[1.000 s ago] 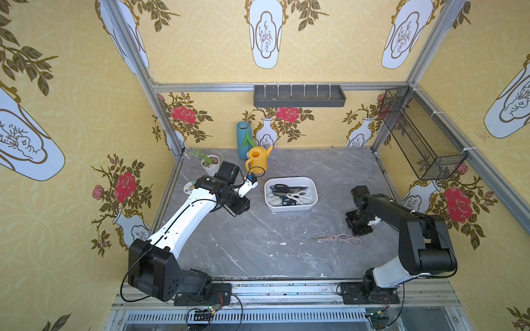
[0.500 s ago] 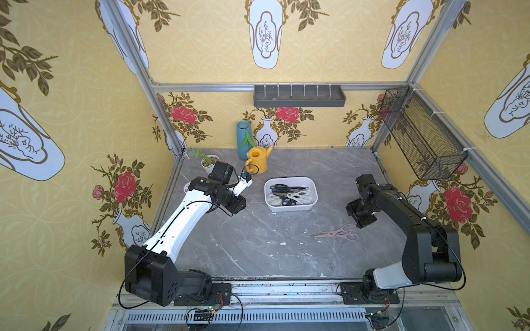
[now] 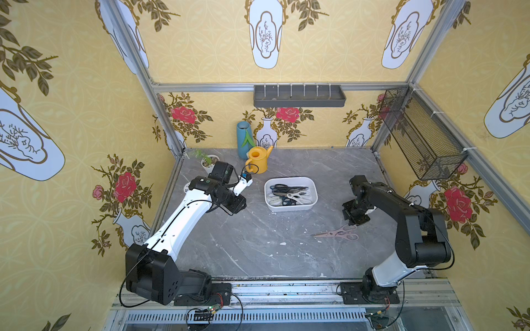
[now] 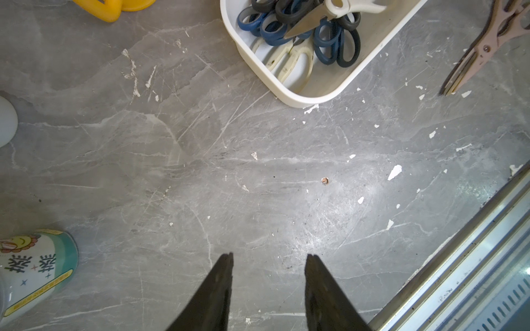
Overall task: Put the scissors into the storage box
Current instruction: Pick up the scissors from the center of the board.
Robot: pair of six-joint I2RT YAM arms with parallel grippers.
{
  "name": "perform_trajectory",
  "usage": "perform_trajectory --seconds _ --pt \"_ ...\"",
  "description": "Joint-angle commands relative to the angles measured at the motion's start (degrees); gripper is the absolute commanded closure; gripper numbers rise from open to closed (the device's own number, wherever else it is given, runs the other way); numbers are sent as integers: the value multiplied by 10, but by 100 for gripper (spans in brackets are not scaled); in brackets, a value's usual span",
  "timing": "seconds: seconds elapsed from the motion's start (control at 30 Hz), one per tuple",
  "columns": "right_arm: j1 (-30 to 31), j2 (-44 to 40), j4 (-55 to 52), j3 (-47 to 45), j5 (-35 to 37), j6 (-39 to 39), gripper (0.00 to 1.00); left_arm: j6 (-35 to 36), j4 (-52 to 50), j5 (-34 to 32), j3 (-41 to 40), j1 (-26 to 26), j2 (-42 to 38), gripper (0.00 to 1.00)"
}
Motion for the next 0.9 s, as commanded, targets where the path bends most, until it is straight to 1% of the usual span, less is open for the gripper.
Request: perform_trajectory --seconds 0.0,0.23,0.33,0.43,0.5,0.53,0.6,0.7,0.87 --pt "4 16 -2 7 20 -4 68 3 0 5 -6 0 -4 53" --pt "12 52 21 -4 25 8 69 2 2 4 -7 4 -3 53" --pt "21 73 25 2 30 11 71 4 2 1 -8 7 -2 53" --pt "29 87 23 6 36 13 78 4 3 0 -8 11 -3 53" --pt "32 88 14 10 41 16 89 5 2 0 -10 14 -5 53" --pt "35 83 5 15 48 17 94 4 2 0 -13 16 -6 53" --pt "39 68 -13 27 58 18 100 2 2 3 -19 22 -12 53" --pt "47 35 -50 58 65 22 100 -13 6 21 -40 37 -29 54" --pt "84 -26 -130 134 56 42 100 -48 -15 99 -75 49 -62 52"
